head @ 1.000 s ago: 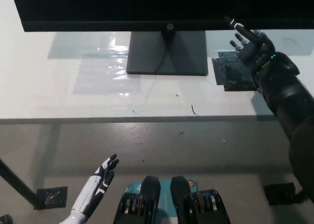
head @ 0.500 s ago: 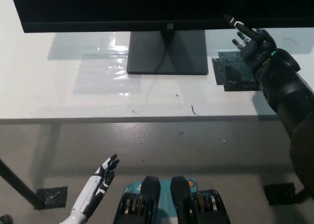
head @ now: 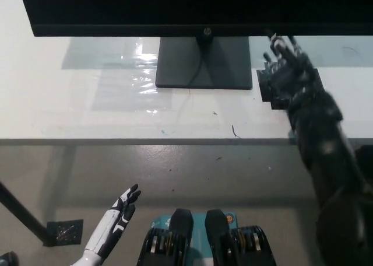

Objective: The monitor is being placed at the center of the desk and the robot uses its right hand to grab on the right side of the monitor and tilt the angle of the montior sideways.

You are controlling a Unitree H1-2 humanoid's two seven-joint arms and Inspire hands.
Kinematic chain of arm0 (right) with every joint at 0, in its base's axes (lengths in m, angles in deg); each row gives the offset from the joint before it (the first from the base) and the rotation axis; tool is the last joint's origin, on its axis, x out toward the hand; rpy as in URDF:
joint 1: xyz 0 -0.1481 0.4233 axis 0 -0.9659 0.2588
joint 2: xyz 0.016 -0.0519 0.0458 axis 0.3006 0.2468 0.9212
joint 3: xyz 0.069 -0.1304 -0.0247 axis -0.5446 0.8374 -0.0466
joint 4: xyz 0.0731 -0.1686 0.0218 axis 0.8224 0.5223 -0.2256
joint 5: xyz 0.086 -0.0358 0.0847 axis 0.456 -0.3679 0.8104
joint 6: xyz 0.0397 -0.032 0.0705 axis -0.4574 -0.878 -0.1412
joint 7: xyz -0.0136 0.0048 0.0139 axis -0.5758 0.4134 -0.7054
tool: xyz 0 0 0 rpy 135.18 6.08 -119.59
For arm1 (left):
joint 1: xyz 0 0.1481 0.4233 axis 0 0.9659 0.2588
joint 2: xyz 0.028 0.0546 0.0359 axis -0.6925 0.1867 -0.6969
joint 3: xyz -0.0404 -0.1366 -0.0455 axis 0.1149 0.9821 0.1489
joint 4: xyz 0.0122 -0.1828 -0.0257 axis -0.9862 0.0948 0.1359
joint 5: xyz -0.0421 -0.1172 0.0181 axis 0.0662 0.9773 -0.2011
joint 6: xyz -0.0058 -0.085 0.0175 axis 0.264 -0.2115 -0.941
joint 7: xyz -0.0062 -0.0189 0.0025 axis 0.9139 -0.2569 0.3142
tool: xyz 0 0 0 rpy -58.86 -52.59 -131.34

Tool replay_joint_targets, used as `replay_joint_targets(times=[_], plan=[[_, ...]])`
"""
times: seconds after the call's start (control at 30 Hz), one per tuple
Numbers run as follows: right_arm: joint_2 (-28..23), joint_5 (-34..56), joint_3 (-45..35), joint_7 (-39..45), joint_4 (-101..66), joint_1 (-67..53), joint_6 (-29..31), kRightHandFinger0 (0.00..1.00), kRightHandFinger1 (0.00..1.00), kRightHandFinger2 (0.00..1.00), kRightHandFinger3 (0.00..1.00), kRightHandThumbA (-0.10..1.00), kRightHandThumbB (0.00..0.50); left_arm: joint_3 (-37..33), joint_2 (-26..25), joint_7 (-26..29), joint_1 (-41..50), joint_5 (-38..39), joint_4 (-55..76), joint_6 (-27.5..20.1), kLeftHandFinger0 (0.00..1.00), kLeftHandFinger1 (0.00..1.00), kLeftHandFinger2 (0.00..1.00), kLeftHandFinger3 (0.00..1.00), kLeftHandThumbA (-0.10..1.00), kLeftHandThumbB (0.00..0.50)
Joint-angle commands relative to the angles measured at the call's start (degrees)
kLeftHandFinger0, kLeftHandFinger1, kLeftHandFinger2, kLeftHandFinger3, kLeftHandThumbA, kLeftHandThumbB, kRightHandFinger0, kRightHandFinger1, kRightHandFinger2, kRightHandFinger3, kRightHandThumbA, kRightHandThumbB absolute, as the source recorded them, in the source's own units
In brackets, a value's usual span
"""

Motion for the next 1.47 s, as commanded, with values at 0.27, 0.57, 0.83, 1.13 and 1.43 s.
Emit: replay_joint_targets(times=[0.27,0.57,0.83,1.13,1.43], plan=[[-1.7,17.4,20.2,16.8,-91.4,-41.5,-12.0,1.00,1.00,1.00,1.00,1.00,0.500,0.6,-1.5,0.7,-0.8,0.4,0.1,-2.3,1.00,1.00,1.00,1.00,1.00,0.242],[0.5,-3.7,26.9,20.0,-111.6,-56.6,6.0,1.00,1.00,1.00,1.00,0.92,0.500,0.7,-1.0,1.3,-0.7,0.5,-0.9,-2.3,1.00,1.00,1.00,1.00,1.00,0.250],[7.1,-17.3,33.8,25.4,-105.8,-70.2,26.9,1.00,1.00,1.00,1.00,0.91,0.386,0.5,-1.4,1.1,-0.9,-0.1,-0.3,-2.3,1.00,1.00,1.00,1.00,1.00,0.242],[0.6,-47.8,41.7,-5.1,-84.6,-65.7,27.8,1.00,1.00,1.00,1.00,1.00,0.221,0.4,-1.4,1.2,-0.7,0.2,0.4,-2.3,1.00,1.00,1.00,1.00,1.00,0.237],[-4.0,-50.0,43.1,-14.9,-62.7,-59.5,27.8,1.00,1.00,1.00,1.00,1.00,0.352,0.7,-1.3,1.3,-0.5,0.4,0.4,-2.3,1.00,1.00,1.00,1.00,1.00,0.259]])
